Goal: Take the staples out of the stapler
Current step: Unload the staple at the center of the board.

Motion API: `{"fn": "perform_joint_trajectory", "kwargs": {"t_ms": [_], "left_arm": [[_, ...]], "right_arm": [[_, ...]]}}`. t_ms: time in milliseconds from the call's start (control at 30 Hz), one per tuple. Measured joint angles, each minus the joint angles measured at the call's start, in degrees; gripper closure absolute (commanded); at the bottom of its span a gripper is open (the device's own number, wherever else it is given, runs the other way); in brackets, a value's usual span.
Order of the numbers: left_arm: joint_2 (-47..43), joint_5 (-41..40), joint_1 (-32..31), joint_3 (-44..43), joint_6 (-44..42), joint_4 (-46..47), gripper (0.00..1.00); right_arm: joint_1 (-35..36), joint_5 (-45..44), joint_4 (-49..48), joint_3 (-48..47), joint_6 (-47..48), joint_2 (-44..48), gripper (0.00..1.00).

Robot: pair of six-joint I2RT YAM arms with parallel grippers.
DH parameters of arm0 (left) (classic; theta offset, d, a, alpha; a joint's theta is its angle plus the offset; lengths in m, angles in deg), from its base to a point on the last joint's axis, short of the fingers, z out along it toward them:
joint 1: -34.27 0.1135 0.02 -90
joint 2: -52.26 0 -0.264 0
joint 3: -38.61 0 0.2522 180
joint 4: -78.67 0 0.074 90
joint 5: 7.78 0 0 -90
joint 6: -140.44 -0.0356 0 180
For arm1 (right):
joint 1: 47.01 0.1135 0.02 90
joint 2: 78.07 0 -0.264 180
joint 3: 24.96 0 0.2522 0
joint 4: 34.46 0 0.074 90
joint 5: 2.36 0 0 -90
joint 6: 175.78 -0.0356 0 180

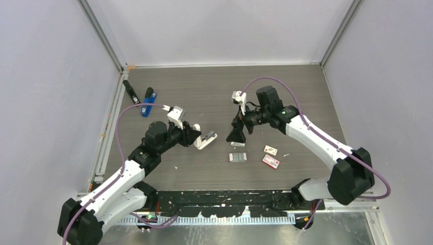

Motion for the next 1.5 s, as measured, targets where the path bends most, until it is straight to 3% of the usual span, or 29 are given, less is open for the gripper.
{"fn": "perform_joint_trajectory", "kwargs": {"t_ms": [100, 167, 300, 367, 600, 767, 800, 933, 1033, 1133, 1367, 1500], "left_arm": [[-1.84, -1.27, 0.0, 1.36, 2.38, 0.94, 1.0], [-2.62, -2.14, 0.0, 2.51, 4.24, 1.92, 1.0], [-2.05, -3.39, 0.0, 3.61, 8.68, 2.71, 1.0], [-1.33, -3.65, 0.0, 3.61, 10.51, 2.91, 1.0], [-0.79, -3.98, 0.0, 3.61, 14.43, 3.21, 1.0], [-0.39, -4.02, 0.0, 3.61, 17.55, 3.19, 1.0], [-0.09, -4.04, 0.0, 3.61, 18.27, 3.17, 1.0], [1.44, -4.9, 0.0, 3.56, 21.57, 2.27, 1.0], [2.97, -6.16, 0.0, 2.99, 24.65, -0.5, 1.0], [4.04, -7.19, 0.0, 2.16, 27.12, -2.71, 1.0], [4.66, -13.07, 0.02, -0.92, 37.94, -8.79, 1.0], [9.81, -13.35, 1.16, -5.68, 44.72, -13.9, 1.0]], "right_arm": [[0.31, -1.25, -6.84, 0.68, -5.99, -3.17, 0.05], [0.61, -2.36, -10.99, 1.64, -9.81, -4.96, 0.14], [1.77, -5.31, -17.18, 3.85, -16.0, -7.63, 0.56], [2.71, -6.78, -19.06, 3.93, -18.16, -9.44, 0.71], [4.42, -10.97, -21.24, 4.02, -21.07, -13.75, 0.79], [4.59, -11.63, -21.68, 4.02, -20.96, -13.94, 0.79], [4.68, -11.78, -21.73, 4.04, -20.9, -13.94, 0.75], [4.7, -12.02, -21.4, 4.02, -19.98, -13.94, 0.3], [4.7, -10.78, -19.28, 3.67, -17.2, -13.9, 0.17], [4.72, -9.79, -17.7, 3.63, -14.1, -13.51, 0.12], [4.72, -8.63, -16.46, 3.63, -10.64, -12.39, 0.12], [4.72, -7.76, -16.2, 3.65, -10.69, -12.39, 0.11]]}}
